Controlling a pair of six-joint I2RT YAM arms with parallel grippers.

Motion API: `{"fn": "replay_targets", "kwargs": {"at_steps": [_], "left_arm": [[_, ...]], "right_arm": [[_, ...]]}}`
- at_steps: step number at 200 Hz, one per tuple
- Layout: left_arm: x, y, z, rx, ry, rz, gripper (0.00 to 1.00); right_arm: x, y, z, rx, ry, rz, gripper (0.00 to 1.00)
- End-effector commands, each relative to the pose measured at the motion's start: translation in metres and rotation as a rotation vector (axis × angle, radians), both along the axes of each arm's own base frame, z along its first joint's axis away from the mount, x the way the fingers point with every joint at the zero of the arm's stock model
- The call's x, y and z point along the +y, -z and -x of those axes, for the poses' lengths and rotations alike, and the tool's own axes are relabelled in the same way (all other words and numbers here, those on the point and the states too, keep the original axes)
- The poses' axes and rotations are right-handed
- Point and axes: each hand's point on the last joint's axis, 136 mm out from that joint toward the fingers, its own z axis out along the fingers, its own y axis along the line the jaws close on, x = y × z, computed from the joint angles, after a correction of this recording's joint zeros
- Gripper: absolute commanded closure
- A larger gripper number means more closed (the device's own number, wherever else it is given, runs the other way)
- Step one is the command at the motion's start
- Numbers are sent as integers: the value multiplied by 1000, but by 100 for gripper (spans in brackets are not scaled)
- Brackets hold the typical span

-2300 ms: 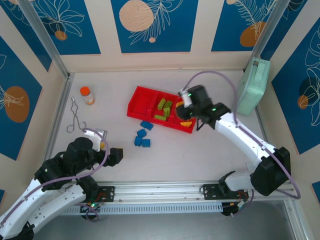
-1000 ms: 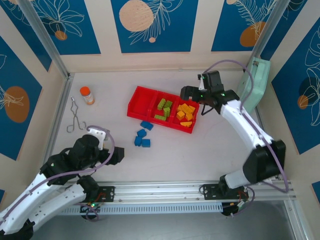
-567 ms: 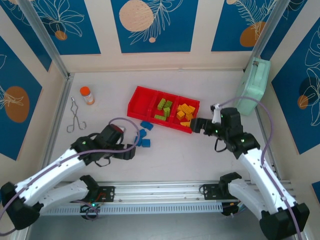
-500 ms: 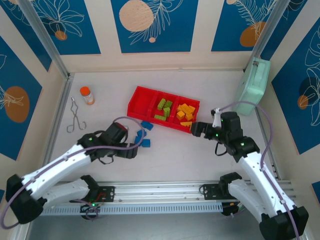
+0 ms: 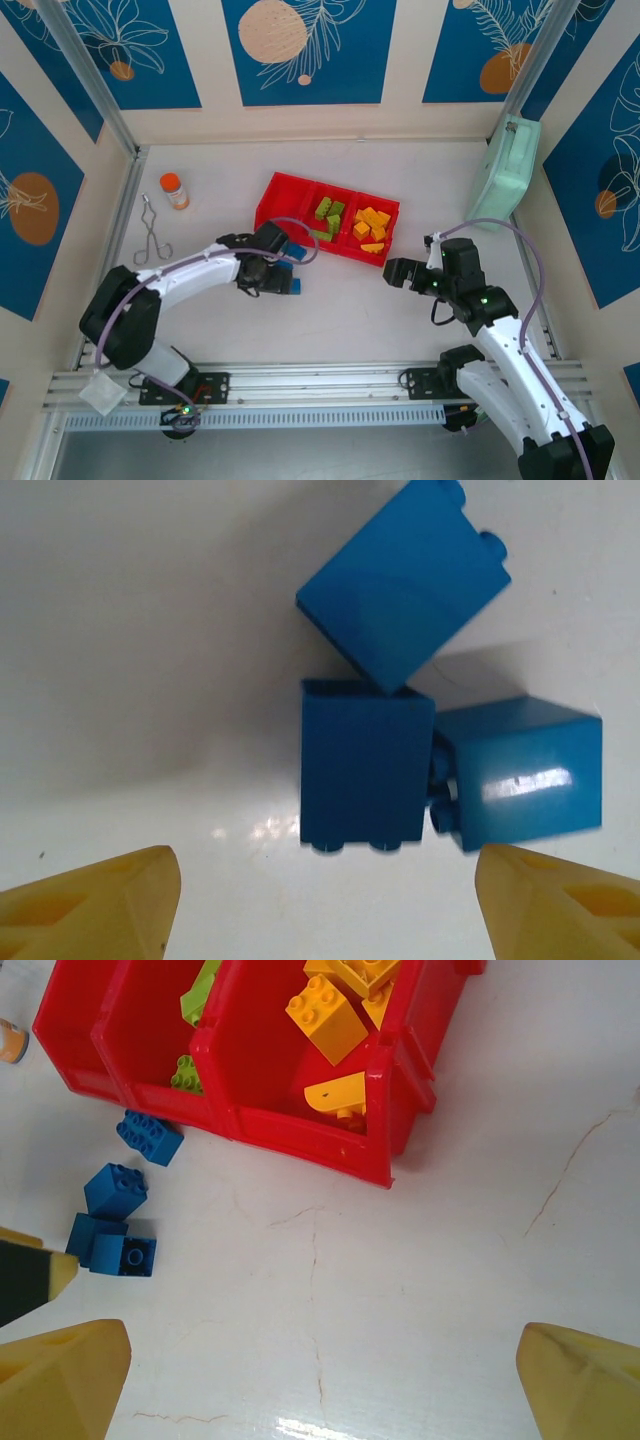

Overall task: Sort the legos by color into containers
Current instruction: Rotate the lego at the center of the table, then pick up the lego from the center of the table.

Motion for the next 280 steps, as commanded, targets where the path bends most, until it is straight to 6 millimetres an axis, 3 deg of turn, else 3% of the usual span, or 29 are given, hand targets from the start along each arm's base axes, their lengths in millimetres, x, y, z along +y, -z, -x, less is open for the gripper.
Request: {"fn": "replay_targets", "kwargs": {"at_steps": [1, 44, 84, 151, 216, 280], "left_arm": [[-12, -4, -21, -20, 15, 42, 23], [0, 16, -33, 23, -3, -11, 26], [18, 20, -34, 24, -53, 15, 29], [28, 21, -16, 36, -58, 38, 30], [33, -1, 5, -26, -141, 149, 24], [26, 10, 12, 8, -153, 193, 26]], "right_arm": [[1, 1, 4, 9, -1, -15, 1], [1, 3, 4, 11, -1, -11, 1], [0, 5, 3, 18, 3, -7, 1], [-1, 8, 2, 32, 8, 5, 1], [-1, 9, 2, 38, 10, 6, 1], [0, 11, 2, 44, 6, 6, 1]]}}
